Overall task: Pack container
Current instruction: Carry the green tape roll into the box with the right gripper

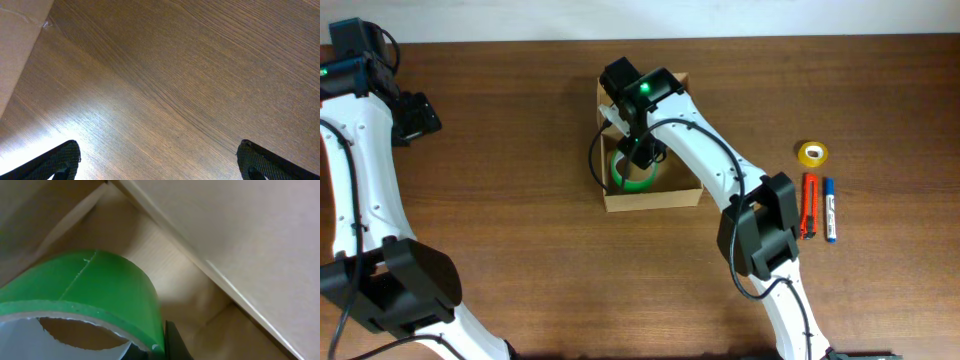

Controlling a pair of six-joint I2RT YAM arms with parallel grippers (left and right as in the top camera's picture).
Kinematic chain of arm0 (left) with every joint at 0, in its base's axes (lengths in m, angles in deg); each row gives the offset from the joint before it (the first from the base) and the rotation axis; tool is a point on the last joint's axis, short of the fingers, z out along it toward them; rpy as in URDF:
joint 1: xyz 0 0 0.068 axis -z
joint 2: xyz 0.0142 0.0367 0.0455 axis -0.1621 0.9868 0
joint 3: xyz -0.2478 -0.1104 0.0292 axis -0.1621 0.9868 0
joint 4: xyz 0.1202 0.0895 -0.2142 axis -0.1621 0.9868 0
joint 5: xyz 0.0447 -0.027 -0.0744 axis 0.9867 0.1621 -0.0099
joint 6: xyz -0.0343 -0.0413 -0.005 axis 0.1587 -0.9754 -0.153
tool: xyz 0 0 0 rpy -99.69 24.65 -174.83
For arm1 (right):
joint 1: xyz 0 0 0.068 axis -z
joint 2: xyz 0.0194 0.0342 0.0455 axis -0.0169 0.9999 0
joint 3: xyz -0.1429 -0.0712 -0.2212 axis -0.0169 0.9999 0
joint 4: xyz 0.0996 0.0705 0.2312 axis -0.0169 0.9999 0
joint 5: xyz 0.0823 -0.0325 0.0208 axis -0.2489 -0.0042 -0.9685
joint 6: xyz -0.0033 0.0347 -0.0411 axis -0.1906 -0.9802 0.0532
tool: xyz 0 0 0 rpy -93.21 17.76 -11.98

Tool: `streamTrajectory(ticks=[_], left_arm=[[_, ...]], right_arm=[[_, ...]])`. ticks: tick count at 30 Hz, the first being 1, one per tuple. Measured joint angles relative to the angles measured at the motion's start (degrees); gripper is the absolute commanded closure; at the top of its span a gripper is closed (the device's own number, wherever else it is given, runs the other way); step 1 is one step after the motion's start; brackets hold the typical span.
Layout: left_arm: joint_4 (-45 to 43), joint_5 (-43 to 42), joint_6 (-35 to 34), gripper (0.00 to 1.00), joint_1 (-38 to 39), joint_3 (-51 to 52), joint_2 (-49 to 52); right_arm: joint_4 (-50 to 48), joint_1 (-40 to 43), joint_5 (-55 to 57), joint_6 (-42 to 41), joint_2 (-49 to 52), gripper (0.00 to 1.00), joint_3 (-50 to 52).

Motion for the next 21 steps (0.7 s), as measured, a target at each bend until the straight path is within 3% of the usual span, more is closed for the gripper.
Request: streamTrajectory(ticks=[21], left_arm=[[0.0,0.0,0.0,0.0,0.0,0.0,0.0]], right_arm=[[-4.2,0.0,-5.2,0.0,3.6,0.96,0.1]])
